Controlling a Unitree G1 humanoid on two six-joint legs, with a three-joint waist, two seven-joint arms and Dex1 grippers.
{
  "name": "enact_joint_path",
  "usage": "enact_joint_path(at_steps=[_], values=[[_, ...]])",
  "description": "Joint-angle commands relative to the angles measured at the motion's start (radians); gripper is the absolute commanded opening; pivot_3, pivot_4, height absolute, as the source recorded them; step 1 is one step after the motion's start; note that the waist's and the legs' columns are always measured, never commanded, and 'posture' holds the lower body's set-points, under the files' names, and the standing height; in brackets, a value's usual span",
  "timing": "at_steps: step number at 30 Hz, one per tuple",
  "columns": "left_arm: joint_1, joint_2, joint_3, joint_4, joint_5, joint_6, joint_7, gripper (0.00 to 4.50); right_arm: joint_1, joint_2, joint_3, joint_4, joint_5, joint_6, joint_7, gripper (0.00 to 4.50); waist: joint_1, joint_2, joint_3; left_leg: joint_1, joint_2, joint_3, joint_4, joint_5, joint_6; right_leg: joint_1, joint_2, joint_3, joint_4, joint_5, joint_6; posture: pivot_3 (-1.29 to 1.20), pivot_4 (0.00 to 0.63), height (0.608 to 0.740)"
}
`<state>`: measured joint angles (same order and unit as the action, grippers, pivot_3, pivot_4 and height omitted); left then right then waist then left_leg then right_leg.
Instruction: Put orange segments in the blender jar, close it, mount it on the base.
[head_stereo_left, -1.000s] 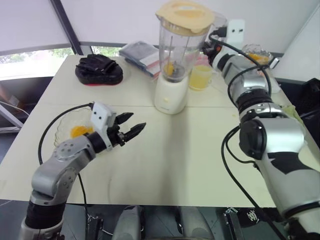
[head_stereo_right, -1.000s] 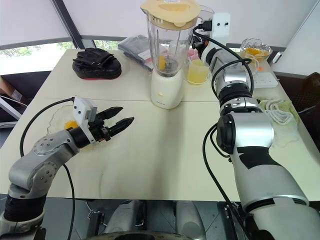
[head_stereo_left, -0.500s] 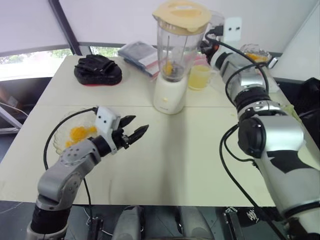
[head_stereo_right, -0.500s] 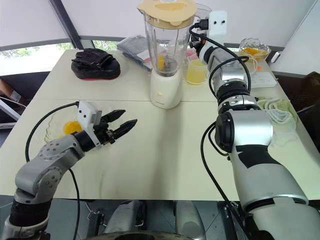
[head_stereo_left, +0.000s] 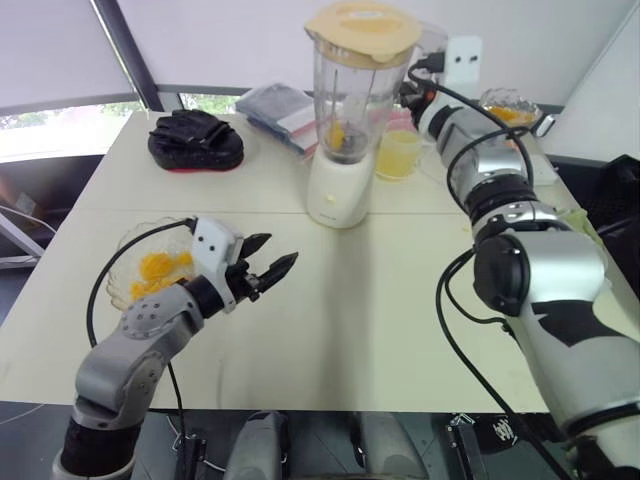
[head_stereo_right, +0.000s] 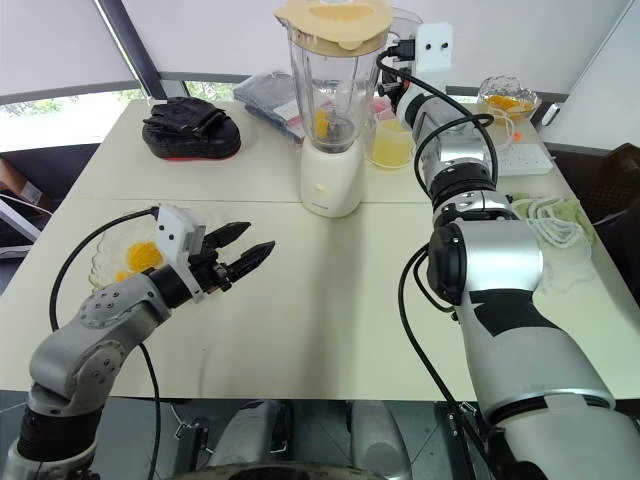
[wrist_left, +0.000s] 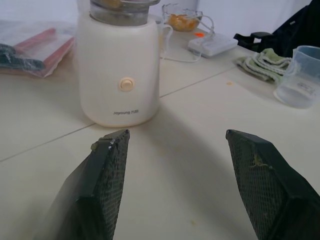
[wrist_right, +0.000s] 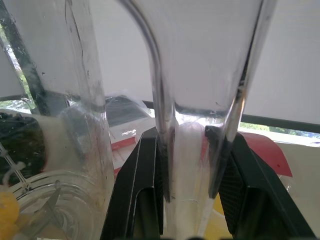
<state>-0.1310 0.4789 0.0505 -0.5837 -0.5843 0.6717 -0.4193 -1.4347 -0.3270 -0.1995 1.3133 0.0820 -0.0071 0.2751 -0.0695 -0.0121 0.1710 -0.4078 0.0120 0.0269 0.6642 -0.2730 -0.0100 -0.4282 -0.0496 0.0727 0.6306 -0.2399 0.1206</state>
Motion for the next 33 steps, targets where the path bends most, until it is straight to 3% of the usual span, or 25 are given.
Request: enact_joint_path(at_steps=[1,26,27,29,32,33], values=[[-0.007,-0.004,-0.004,-0.047,0.003,-0.01,0.005,3.2,-0.027,0.009,0.001,0.012,-0.024,-0.011,-0.024,0.98,0.0,0.0,0.0,0.0,0.0,0.0,0.0,0.0,0.0,0.0,0.0,0.0,0.0,0.0,0.0,0.0,0.15,0.74],[0.007,-0.014,-0.028,-0.046,0.018,-0.015,0.011,3.2,-0.029,0.02,-0.018,0.019,-0.044,-0.005,-0.044,0.98,0.0,0.001,0.001,-0.001,0.0,0.0,-0.001,0.0,-0.001,-0.001,0.001,0.0,-0.001,0.0,-0.001,0.0,0.15,0.74],[0.006,-0.014,-0.028,-0.044,0.018,-0.016,0.009,3.25,-0.028,0.019,-0.018,0.018,-0.044,-0.005,-0.042,1.71,0.0,0.001,0.001,-0.001,0.0,0.0,-0.001,0.0,-0.001,-0.001,0.001,0.0,-0.001,0.0,-0.001,0.0,0.15,0.74],[0.002,-0.014,-0.027,-0.038,0.017,-0.015,0.005,3.25,-0.026,0.018,-0.016,0.017,-0.047,-0.007,-0.04,2.29,0.0,0.001,0.001,-0.001,0.0,0.0,-0.001,0.0,-0.001,-0.001,0.001,0.0,-0.001,0.0,-0.001,0.0,0.15,0.74],[-0.007,-0.013,-0.027,-0.027,0.018,-0.017,-0.003,3.25,-0.025,0.015,-0.017,0.016,-0.048,-0.005,-0.035,3.82,-0.001,0.001,0.001,-0.001,0.0,0.0,-0.001,0.0,-0.001,-0.001,0.001,0.0,-0.001,0.0,-0.001,0.0,0.15,0.74],[-0.012,-0.012,-0.028,-0.021,0.02,-0.018,-0.006,3.25,-0.024,0.014,-0.016,0.014,-0.048,-0.006,-0.032,3.82,-0.003,0.001,0.001,-0.001,0.0,0.0,-0.001,0.0,-0.001,-0.001,0.001,0.0,-0.001,0.0,-0.001,0.0,0.15,0.74]])
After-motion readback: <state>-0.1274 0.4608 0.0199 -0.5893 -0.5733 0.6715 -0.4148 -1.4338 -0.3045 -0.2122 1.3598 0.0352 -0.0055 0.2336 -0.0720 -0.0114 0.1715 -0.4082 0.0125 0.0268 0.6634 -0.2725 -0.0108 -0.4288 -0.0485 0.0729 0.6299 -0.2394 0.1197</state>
